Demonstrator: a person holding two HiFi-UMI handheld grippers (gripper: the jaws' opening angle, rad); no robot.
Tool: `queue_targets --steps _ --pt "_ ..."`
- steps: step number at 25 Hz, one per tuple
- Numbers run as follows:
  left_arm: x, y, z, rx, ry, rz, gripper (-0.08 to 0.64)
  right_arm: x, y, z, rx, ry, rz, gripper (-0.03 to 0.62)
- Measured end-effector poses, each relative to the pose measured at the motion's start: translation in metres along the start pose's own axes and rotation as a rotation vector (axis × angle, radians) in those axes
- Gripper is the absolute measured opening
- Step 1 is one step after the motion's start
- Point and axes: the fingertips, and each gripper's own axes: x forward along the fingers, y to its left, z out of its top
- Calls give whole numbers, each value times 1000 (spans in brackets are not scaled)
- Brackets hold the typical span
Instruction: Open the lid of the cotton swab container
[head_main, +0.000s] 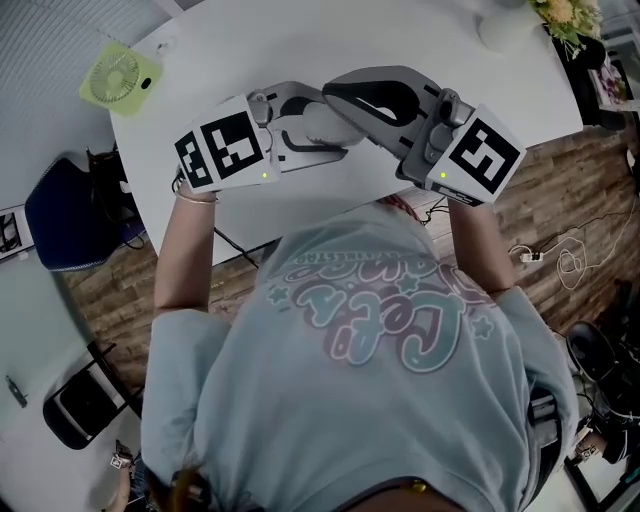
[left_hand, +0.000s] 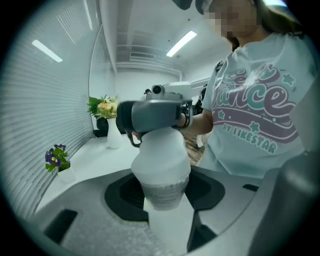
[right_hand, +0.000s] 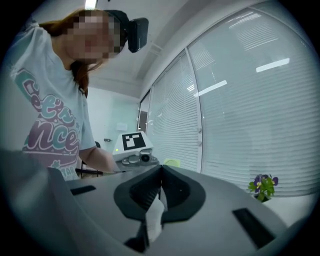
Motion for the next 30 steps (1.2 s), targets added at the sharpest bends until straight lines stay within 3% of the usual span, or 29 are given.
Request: queue_targets --steps 4,6,9,12,14,19,26,30 --pt "-1 1 -2 5 22 4 196 3 -4 7 -68 -29 -58 9" --pt "-2 1 -6 1 34 4 196 -1 -2 11 -74 -47 -49 45" --pt "-5 3 -7 -5 32 8 196 -4 10 11 -95 -28 41 184" --pt "-8 3 -6 -3 30 11 196 -3 26 3 -130 12 135 233" --pt "-8 4 -5 2 30 8 196 -1 32 -3 -156 44 158 235" --pt "-9 4 -3 11 32 -1 196 3 25 -8 -192 77 115 225" --pt "-7 2 -4 18 47 -3 196 2 22 3 -223 51 93 98" --pt "-6 3 -3 24 40 4 196 1 17 4 -217 41 78 94"
